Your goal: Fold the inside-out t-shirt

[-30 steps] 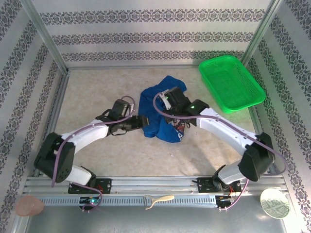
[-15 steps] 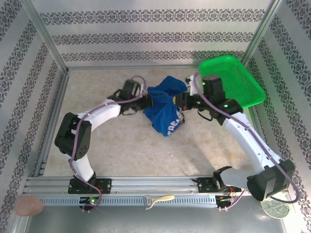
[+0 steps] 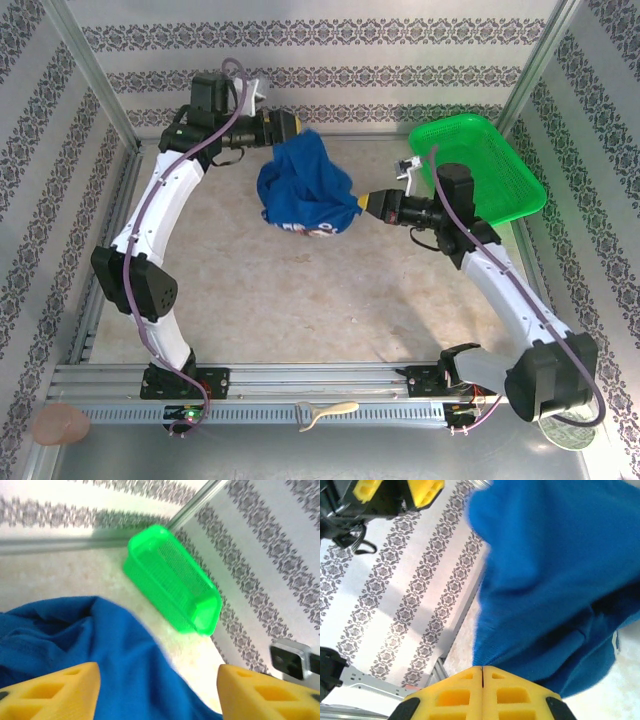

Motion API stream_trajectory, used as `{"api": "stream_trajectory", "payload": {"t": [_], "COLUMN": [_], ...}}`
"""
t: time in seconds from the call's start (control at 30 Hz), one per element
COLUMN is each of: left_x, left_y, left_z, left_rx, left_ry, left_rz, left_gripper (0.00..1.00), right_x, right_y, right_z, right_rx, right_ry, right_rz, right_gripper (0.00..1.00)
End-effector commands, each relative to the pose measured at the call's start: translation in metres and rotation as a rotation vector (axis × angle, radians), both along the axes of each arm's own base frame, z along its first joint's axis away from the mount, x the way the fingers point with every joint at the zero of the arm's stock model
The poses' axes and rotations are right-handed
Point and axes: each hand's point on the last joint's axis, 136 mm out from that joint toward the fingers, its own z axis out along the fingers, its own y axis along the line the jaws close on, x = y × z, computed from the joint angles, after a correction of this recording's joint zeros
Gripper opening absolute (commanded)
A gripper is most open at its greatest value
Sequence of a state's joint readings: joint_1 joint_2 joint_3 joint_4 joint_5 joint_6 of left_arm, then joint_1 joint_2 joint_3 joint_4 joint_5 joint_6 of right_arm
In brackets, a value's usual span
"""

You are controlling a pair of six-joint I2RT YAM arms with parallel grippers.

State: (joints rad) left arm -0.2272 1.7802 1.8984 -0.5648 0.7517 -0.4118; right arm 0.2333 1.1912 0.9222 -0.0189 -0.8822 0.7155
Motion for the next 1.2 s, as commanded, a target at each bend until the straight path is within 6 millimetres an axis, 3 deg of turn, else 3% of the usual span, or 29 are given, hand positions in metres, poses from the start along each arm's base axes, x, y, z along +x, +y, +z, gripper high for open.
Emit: {"api": "stream_trajectory", "payload": {"t": [0.0, 0.13, 0.3, 0.4, 0.53, 0.57, 0.63, 0.67, 0.7, 0.73, 0.77, 0.87, 0.97, 1.03, 1.17], "left_x": [-0.020, -0.061, -0.110, -0.112, -0.100, -0.098, -0.097, -0.099, -0.103, -0.110, -0.116, -0.146, -0.176, -0.192, -0.201], "left_y": [0.000, -0.004, -0.027, -0.033, -0.035, -0.035, -0.037, -0.039, -0.040, -0.040, -0.039, -0.036, -0.034, -0.028, -0.020], "left_z": [-0.066, -0.126, -0.195, -0.214, -0.231, -0.238, -0.253, -0.258, -0.262, -0.267, -0.269, -0.279, -0.290, -0.297, -0.280], "left_rx": [0.002, -0.013, 0.030, 0.042, 0.110, 0.131, 0.164, 0.174, 0.177, 0.183, 0.190, 0.222, 0.239, 0.242, 0.221], "left_ry": [0.178, 0.265, 0.349, 0.349, 0.309, 0.311, 0.335, 0.348, 0.365, 0.380, 0.389, 0.425, 0.466, 0.497, 0.468], "left_rz": [0.004, 0.043, 0.081, 0.127, 0.189, 0.191, 0.172, 0.155, 0.136, 0.120, 0.109, 0.064, 0.024, 0.025, 0.038], "left_gripper": [0.72, 0.75, 0.77, 0.78, 0.79, 0.67, 0.21, 0.06, 0.00, 0.00, 0.00, 0.00, 0.00, 0.00, 0.22], "right_x": [0.001, 0.005, 0.003, -0.002, -0.012, -0.016, -0.021, -0.023, -0.025, -0.030, -0.033, -0.037, -0.034, -0.032, -0.021], "right_y": [0.009, 0.010, 0.010, 0.008, 0.001, -0.001, -0.014, -0.024, -0.039, -0.057, -0.068, -0.084, -0.074, -0.057, -0.030], "right_z": [0.010, -0.003, -0.014, -0.024, -0.046, -0.053, -0.078, -0.094, -0.113, -0.128, -0.135, -0.134, -0.131, -0.130, -0.135], "right_rx": [0.109, 0.138, 0.141, 0.135, 0.116, 0.108, 0.056, -0.009, -0.116, -0.239, -0.317, -0.437, -0.515, -0.591, -0.729], "right_ry": [-0.016, 0.017, 0.037, 0.055, 0.092, 0.103, 0.168, 0.209, 0.248, 0.271, 0.270, 0.229, 0.191, 0.154, 0.093], "right_rz": [0.029, 0.020, 0.008, -0.004, -0.037, -0.050, -0.113, -0.166, -0.248, -0.333, -0.381, -0.449, -0.401, -0.333, -0.241], "right_gripper": [0.00, 0.00, 0.00, 0.00, 0.00, 0.00, 0.00, 0.05, 0.26, 0.43, 0.51, 0.62, 0.64, 0.65, 0.66]}}
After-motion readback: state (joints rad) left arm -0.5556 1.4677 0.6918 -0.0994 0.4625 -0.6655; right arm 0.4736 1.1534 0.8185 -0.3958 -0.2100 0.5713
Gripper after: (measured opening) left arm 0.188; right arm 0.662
